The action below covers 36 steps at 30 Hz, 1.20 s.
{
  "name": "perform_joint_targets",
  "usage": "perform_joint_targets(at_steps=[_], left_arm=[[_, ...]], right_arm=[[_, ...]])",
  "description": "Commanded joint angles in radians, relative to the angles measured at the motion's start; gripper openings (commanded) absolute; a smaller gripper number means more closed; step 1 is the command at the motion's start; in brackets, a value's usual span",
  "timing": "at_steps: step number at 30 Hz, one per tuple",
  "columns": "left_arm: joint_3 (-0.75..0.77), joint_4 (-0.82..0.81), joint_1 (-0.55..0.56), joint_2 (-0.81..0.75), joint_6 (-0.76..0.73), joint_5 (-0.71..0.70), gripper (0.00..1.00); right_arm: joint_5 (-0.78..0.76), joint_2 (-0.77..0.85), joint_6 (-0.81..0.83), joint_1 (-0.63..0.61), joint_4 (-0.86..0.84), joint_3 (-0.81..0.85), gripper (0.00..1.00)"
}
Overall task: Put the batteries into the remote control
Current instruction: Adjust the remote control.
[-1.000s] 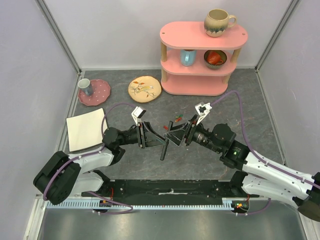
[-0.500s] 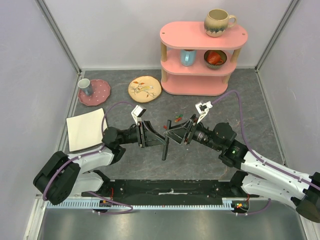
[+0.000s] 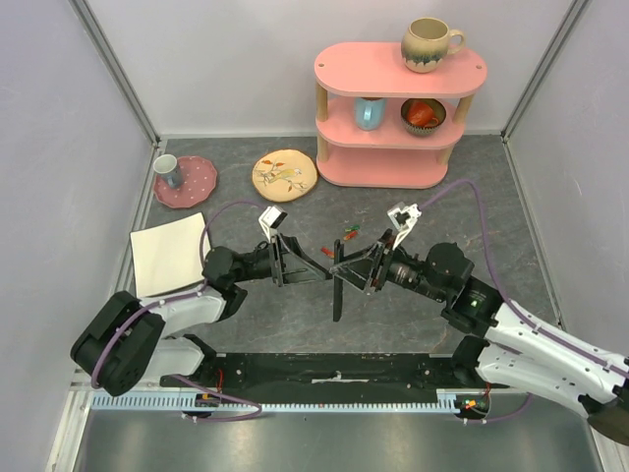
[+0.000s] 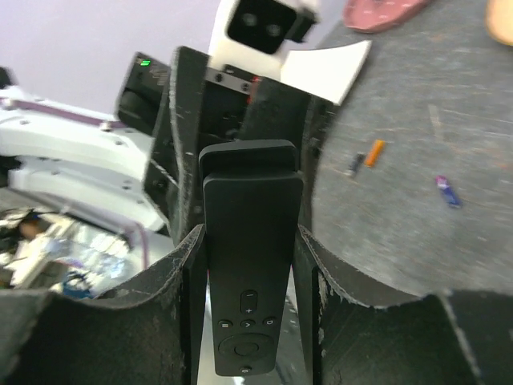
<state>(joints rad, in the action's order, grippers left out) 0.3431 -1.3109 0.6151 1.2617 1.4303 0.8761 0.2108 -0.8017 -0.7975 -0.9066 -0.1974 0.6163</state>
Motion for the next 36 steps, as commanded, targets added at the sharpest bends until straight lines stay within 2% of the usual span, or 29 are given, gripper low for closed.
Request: perform_joint_targets(at_steps=[1,3,4,5,8,15,18,24,31,36], left_arm=[[-0.032,-0.291,-0.069,-0.001,-0.017,0.038,0.79],[-0.084,-0.234,-0.112,-0.019,-0.037,0.011,0.79],[-0.105,-0.179,-0.126,-0.034,-0.066,-0.015,0.79],[-0.125,-0.142,-0.126,-0.051,-0.089,-0.055,0.79],[-0.151,0.057,-0.124,-0.142,-0.191,-0.089,0.78],[-0.102,0.528,-0.126,-0.384,-0.413,-0.198,0.77],[-0.087,0.620,-0.126,-0.444,-0.441,-0.238,0.77],[-0.085,0.690,-0.126,-0.449,-0.442,-0.273,0.75],[-0.102,0.693,-0.124,-0.440,-0.427,-0.279,0.74],[-0.118,0.693,-0.124,-0.440,-0.424,-0.284,0.74]], right_arm=[[-0.282,0.004,0.173,0.000,0.361,0.175,0.16],[-0.440,-0.037,0.217,0.002,0.590,0.278,0.16],[-0.594,-0.077,0.256,0.000,0.643,0.321,0.16],[-0.658,-0.094,0.271,0.000,0.727,0.335,0.15],[-0.787,-0.110,0.305,0.003,0.747,0.330,0.15],[-0.709,-0.154,0.299,0.008,0.704,0.330,0.14],[-0.722,-0.194,0.288,0.008,0.719,0.336,0.13],[-0.743,-0.269,0.282,0.049,0.731,0.284,0.13],[-0.636,-0.361,0.276,0.179,0.656,0.140,0.11],[-0.587,-0.367,0.274,0.183,0.596,0.115,0.11]])
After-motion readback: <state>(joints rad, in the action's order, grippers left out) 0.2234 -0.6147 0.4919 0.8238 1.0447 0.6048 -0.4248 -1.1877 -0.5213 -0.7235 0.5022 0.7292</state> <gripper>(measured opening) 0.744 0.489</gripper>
